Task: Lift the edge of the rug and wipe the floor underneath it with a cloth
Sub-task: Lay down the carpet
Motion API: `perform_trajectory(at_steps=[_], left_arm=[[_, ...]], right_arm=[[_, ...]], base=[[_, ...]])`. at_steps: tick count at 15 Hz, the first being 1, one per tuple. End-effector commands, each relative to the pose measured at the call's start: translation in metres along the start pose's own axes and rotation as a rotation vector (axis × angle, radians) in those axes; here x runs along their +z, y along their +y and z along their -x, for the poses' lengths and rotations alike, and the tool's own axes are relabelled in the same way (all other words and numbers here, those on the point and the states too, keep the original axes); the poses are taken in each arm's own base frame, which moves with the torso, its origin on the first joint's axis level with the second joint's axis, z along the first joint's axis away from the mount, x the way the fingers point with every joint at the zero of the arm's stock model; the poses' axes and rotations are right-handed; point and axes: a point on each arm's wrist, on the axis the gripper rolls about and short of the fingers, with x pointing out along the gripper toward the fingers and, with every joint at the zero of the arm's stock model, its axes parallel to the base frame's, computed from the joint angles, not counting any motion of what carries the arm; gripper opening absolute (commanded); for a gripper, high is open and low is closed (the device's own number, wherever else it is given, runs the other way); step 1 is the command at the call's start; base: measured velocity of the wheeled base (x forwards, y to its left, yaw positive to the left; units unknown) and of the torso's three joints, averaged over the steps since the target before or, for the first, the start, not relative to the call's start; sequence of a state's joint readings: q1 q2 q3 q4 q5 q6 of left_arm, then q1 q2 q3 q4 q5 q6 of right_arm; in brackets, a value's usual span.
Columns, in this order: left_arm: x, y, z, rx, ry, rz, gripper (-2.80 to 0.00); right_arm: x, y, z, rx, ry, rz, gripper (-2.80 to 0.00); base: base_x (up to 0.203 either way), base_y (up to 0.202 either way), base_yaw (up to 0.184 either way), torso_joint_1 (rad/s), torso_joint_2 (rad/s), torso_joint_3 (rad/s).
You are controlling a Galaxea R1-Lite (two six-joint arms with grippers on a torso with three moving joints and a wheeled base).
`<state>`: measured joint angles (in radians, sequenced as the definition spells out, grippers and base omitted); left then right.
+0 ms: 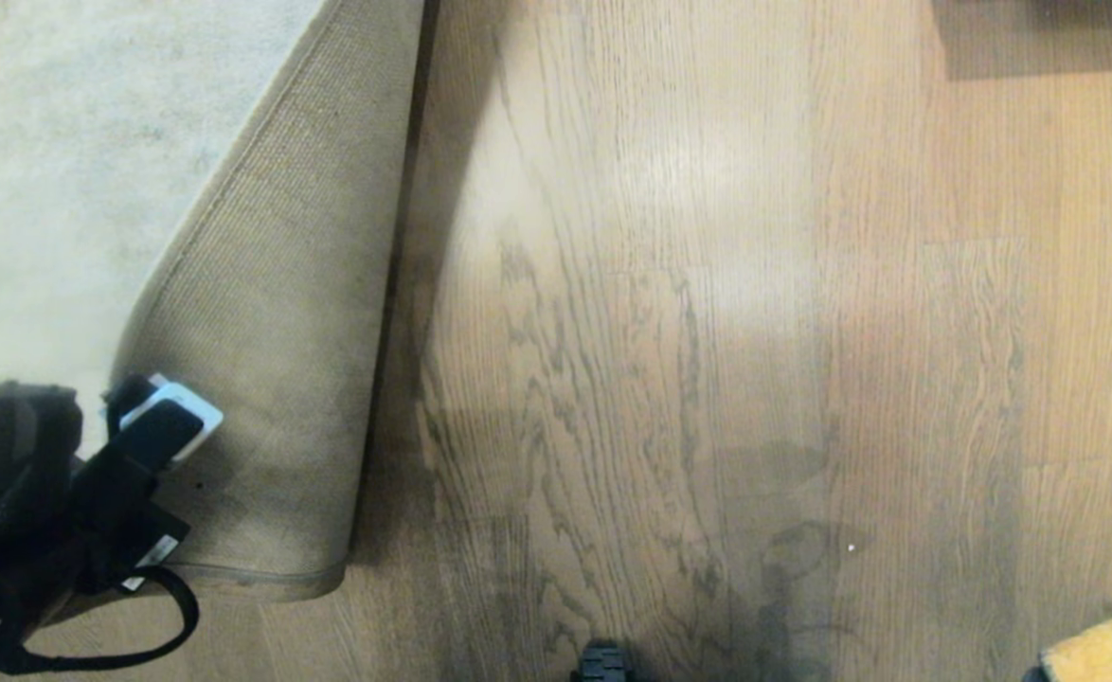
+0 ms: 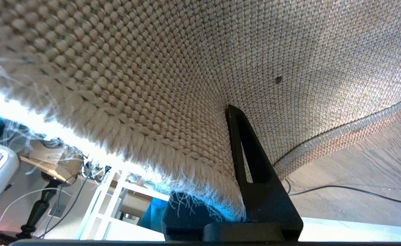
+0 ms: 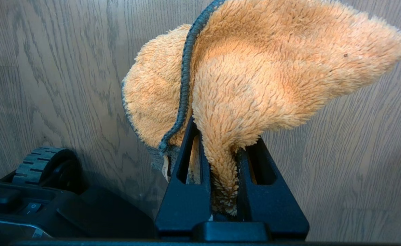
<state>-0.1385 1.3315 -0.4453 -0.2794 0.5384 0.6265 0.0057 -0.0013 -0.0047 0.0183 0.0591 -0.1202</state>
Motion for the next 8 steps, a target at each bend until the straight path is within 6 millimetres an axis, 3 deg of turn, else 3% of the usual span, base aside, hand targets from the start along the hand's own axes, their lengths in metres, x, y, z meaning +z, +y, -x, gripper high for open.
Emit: perform_trajectory(at_steps=[1, 8], left_arm=[[-0.0009, -0.0009, 0.0000, -0.001, 0.003, -0.005, -2.80], [-0.0015, -0.0062, 0.0016, -0.036, -0.015, 0.025, -2.80]], right_arm=[[0.0000, 0.0000, -0.0001, 0.001, 0.001, 0.001, -2.80], [0.0000, 0.0000, -0.0001, 0.001, 0.001, 0.001, -2.80]], base=[[0.000, 0.000, 0.000, 0.000, 0.00, 0.000], [0.000, 0.000, 0.000, 0.000, 0.00, 0.000]])
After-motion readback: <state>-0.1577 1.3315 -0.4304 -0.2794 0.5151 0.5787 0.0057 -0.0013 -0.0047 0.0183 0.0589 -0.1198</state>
